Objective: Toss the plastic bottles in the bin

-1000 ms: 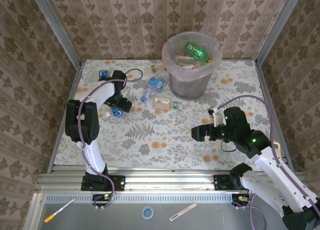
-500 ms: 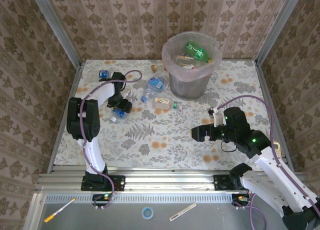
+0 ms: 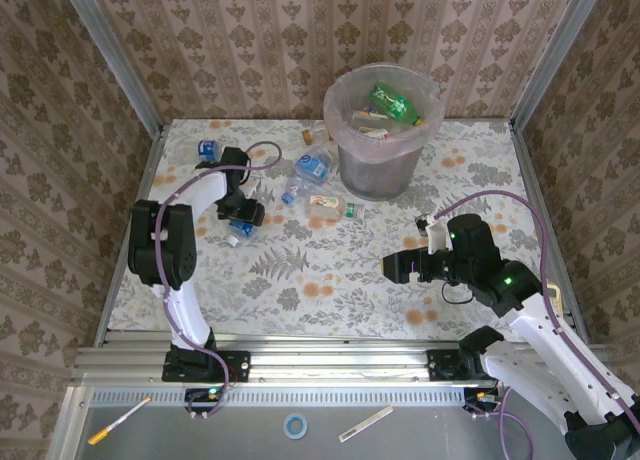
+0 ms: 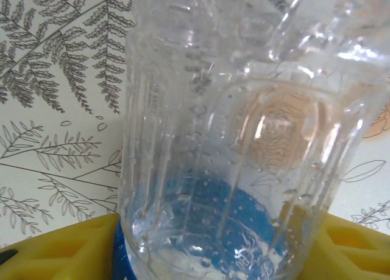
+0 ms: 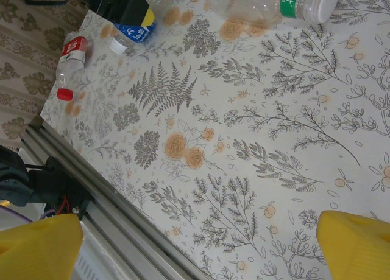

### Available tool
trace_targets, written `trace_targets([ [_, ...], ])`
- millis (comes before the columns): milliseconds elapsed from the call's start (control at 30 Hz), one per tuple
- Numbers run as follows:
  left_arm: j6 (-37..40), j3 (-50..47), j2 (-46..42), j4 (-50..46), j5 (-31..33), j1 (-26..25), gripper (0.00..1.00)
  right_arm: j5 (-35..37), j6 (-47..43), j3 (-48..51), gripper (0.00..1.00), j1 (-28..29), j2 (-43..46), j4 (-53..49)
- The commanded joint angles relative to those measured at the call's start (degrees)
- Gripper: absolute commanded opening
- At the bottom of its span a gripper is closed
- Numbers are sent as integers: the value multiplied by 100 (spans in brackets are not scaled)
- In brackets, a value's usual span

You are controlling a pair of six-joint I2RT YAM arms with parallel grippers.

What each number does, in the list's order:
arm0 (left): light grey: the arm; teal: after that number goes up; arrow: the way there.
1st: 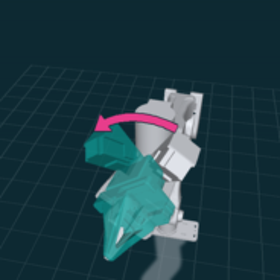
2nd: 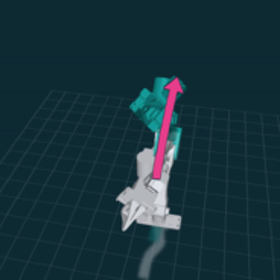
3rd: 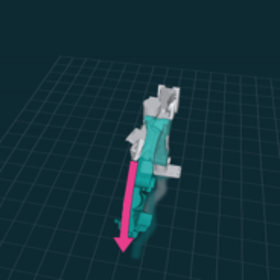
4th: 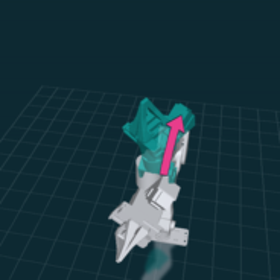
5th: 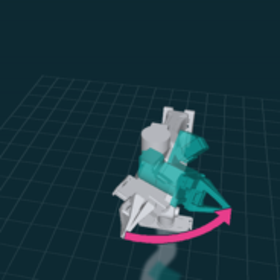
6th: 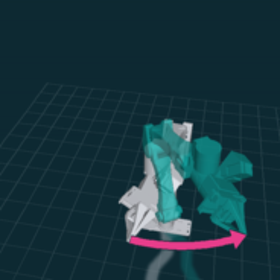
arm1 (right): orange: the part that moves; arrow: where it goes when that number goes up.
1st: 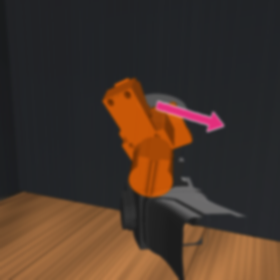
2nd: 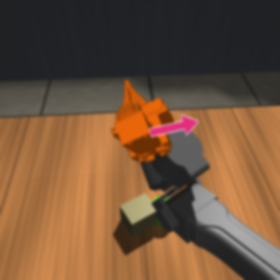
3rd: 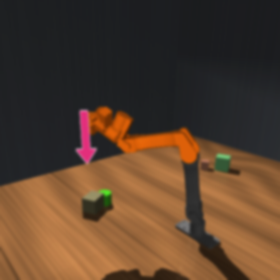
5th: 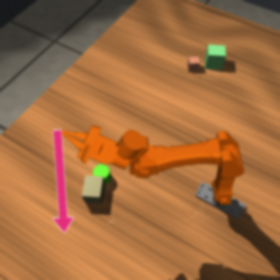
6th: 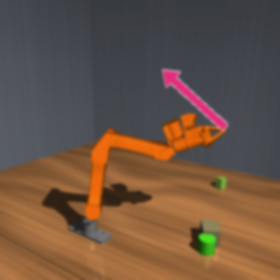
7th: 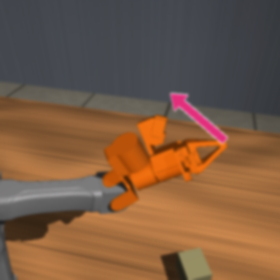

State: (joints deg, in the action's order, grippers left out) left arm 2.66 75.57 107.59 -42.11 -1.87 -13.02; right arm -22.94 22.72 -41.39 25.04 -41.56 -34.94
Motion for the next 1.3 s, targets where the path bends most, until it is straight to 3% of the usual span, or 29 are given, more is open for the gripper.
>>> trace_targets([
  [0, -226, -234, -200, 96, -313, 43, 52, -110, -39, 78, 100, 45, 107, -83],
  [733, -991, -1386, -1497, 1294, -1475, 149, 38, -75, -35, 104, 100, 45, 175, -113],
  [1267, -1532, -1847, -2766, 1762, -2278, 362, 34, -45, -24, 78, 100, 45, 177, -162],
])
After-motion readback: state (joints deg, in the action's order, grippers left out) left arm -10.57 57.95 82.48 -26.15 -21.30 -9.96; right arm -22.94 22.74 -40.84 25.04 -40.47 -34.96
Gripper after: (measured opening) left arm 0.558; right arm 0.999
